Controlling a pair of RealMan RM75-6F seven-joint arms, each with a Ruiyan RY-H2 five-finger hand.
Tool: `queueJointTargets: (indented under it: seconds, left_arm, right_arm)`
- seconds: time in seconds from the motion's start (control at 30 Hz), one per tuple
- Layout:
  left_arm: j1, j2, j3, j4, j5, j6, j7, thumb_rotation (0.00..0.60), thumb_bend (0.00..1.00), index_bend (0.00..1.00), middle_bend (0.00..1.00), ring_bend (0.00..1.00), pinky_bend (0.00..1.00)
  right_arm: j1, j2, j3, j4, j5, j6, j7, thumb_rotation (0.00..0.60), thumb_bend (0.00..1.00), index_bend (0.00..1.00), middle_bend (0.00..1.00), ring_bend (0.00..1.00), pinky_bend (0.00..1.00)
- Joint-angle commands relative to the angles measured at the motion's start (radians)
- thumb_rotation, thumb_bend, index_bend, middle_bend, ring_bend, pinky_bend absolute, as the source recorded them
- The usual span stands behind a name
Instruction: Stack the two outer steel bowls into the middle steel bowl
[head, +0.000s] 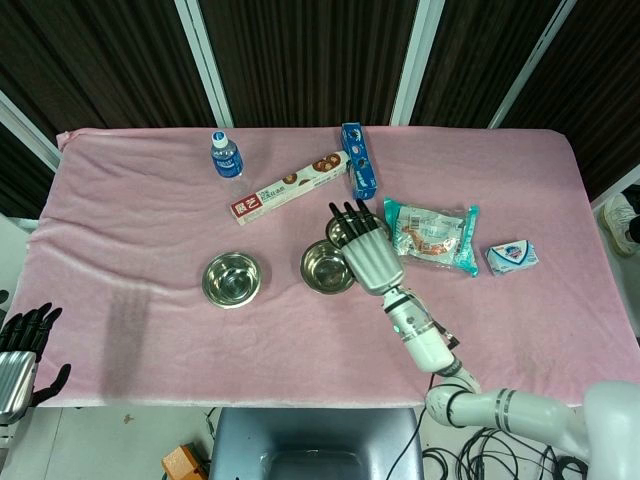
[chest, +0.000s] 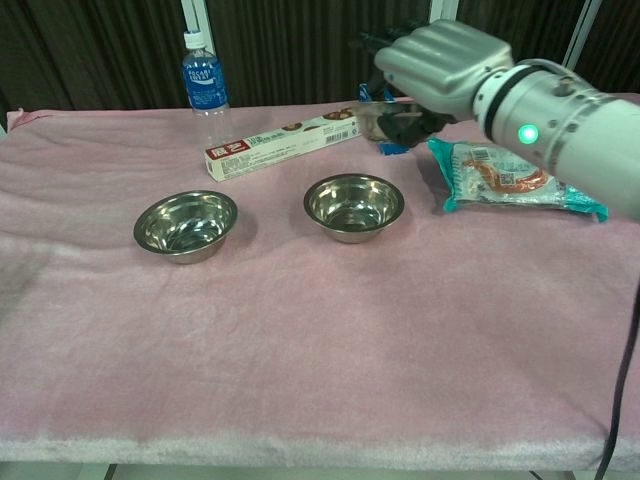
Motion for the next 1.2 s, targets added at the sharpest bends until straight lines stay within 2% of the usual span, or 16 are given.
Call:
queueJointTargets:
  seconds: [0.03,0.2,0.4,0.5,0.53,0.67,0.87,0.97,1.1,1.2]
  left_arm:
    - [0.001,0.002,0.0,0.003,0.0,0.002,-0.006,0.6,0.36,0.0,0.02,0.0,0.02]
    - [0.0,0.003,0.0,0.002,0.0,-0.001,-0.007,0.6,0.36,0.0,0.02,0.0,0.02]
    - [-0.002,0.001,0.002,0.001,0.004,-0.006,0.002,0.6,0.36,0.0,0.02,0.0,0.02]
    - [-0.005,-0.001,0.003,0.0,0.005,-0.012,0.008,0.6,0.36,0.0,0.02,0.0,0.02]
    - [-0.006,-0.001,0.004,-0.001,0.005,-0.014,0.009,0.6,0.36,0.0,0.02,0.0,0.02]
    - [-0.009,-0.004,0.004,0.0,0.007,-0.019,0.014,0.6,0.36,0.0,0.02,0.0,0.02]
    - [-0.032,-0.021,0.009,0.015,0.035,-0.042,0.006,0.6,0.36,0.0,0.02,0.0,0.02]
    - [-0.062,-0.047,0.014,0.04,0.07,-0.067,-0.03,0.6,0.36,0.0,0.02,0.0,0.02]
    - [-0.127,-0.111,0.0,0.085,0.096,-0.129,-0.044,0.6,0.36,0.02,0.02,0.0,0.01]
    - [-0.182,-0.159,-0.018,0.096,0.098,-0.187,-0.041,0.6,0.35,0.02,0.01,0.0,0.01]
  right_arm:
    - [0.068,-0.092,0.012,0.108,0.048,-0.046,-0.005,0.6,0.65,0.72,0.03,0.0,0.0]
    - [0.105,-0.152,-0.025,0.195,0.048,-0.07,0.04,0.6,0.65,0.67,0.03,0.0,0.0]
    - [0.099,-0.159,-0.091,0.212,0.035,-0.052,0.013,0.6,0.65,0.58,0.03,0.0,0.0]
    - [0.084,-0.135,-0.114,0.176,0.049,-0.046,-0.008,0.6,0.65,0.43,0.03,0.0,0.0]
    - [0.078,-0.125,-0.12,0.16,0.045,-0.039,-0.006,0.6,0.63,0.36,0.03,0.0,0.0]
    - [0.037,-0.062,-0.153,0.075,0.017,0.017,0.002,0.6,0.5,0.19,0.0,0.0,0.0]
    - [-0.096,0.109,-0.226,-0.132,-0.078,0.193,0.066,0.6,0.48,0.11,0.0,0.0,0.0]
    - [-0.213,0.225,-0.3,-0.225,-0.174,0.335,0.174,0.6,0.48,0.09,0.0,0.0,0.0]
    - [-0.384,0.342,-0.413,-0.23,-0.283,0.529,0.327,0.6,0.48,0.08,0.0,0.0,0.0]
    - [-0.483,0.374,-0.452,-0.185,-0.296,0.621,0.423,0.6,0.48,0.08,0.0,0.0,0.0]
